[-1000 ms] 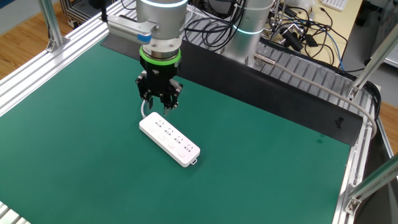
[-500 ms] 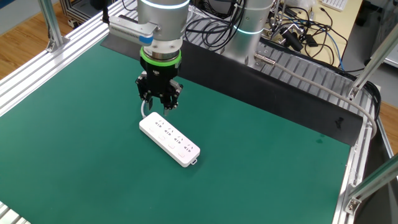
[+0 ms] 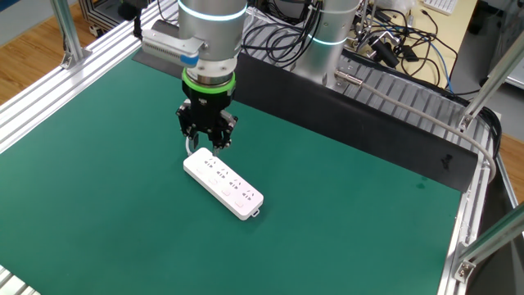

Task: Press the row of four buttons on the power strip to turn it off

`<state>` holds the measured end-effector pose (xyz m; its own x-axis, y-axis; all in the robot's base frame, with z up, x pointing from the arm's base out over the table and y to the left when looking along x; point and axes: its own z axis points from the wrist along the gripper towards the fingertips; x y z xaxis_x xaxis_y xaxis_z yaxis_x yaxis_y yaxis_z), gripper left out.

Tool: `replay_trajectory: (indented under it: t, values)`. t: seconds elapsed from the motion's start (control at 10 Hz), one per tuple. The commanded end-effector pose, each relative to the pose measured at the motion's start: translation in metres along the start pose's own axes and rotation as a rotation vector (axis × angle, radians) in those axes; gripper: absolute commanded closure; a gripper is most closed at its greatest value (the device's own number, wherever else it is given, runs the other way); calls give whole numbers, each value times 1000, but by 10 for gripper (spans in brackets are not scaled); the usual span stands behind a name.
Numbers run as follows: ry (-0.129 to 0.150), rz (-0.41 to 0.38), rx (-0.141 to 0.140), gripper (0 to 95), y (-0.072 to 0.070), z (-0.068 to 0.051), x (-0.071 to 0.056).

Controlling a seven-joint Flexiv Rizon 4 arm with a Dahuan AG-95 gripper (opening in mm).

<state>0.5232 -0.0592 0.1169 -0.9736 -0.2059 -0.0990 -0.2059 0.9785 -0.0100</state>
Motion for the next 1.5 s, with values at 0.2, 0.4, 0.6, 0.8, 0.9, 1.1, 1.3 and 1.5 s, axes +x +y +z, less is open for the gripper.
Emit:
replay_trajectory:
  t: [0.2,0.4,0.6,0.8,0.9,1.1,1.3,1.5]
  values:
    - [-23,-24,9,570,-15,10,5]
    - [-26,-36,7,570,-23,19,8]
    - [-27,-36,6,570,-25,29,8]
    - [-29,-36,4,570,-25,40,9]
    - [-35,-36,7,570,-25,43,9]
    - [-47,-36,12,380,-25,50,8]
    - [-42,-36,8,380,-27,53,3]
    - [-39,-35,0,380,-28,54,3]
